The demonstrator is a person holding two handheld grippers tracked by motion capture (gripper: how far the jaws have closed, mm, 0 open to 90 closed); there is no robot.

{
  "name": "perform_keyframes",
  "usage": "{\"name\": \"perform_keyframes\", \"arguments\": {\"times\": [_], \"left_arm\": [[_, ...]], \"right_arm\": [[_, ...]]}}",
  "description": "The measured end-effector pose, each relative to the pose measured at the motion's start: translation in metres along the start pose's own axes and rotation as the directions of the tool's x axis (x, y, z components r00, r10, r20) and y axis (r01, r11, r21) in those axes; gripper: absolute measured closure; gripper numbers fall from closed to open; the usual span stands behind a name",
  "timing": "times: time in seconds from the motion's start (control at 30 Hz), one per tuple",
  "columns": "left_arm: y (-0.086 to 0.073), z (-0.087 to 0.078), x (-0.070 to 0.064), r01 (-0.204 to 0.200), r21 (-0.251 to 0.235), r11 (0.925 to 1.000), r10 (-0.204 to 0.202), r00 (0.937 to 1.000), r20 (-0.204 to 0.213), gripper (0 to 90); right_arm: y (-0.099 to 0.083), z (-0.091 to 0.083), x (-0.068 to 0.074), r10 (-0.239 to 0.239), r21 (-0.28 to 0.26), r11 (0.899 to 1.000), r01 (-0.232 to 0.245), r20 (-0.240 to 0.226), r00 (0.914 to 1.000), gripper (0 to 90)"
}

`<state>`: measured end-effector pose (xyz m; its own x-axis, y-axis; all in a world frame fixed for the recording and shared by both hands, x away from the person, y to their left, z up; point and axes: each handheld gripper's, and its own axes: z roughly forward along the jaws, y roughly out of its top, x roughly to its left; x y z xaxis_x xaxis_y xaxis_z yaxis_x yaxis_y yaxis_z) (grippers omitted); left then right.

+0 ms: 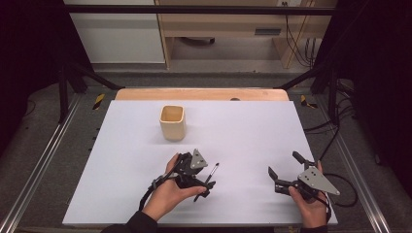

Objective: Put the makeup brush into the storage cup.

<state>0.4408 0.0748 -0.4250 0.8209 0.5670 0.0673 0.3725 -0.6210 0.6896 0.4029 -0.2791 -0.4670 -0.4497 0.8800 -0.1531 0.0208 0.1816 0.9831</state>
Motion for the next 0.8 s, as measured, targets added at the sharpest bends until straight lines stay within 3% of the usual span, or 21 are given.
{"name": "perform_keyframes", "arguments": {"times": [0.47, 0.8], "left_arm": [[0.0056, 0.0039, -0.0001, 0.01, 0.025, 0.9996, -0.01, 0.9999, 0.006, 3.6], [0.0056, 0.0085, -0.0021, 0.005, 0.078, 0.9969, -0.005, 1.0, 0.002, 4.1]], "right_arm": [[0.0, 0.0002, 0.0002, 0.002, 0.004, 1.0, -0.002, -0.002, 1.0, 3.0], [0.0001, 0.0001, 0.0002, 0.003, 0.004, 1.0, -0.003, -0.001, 1.0, 3.0]]}}
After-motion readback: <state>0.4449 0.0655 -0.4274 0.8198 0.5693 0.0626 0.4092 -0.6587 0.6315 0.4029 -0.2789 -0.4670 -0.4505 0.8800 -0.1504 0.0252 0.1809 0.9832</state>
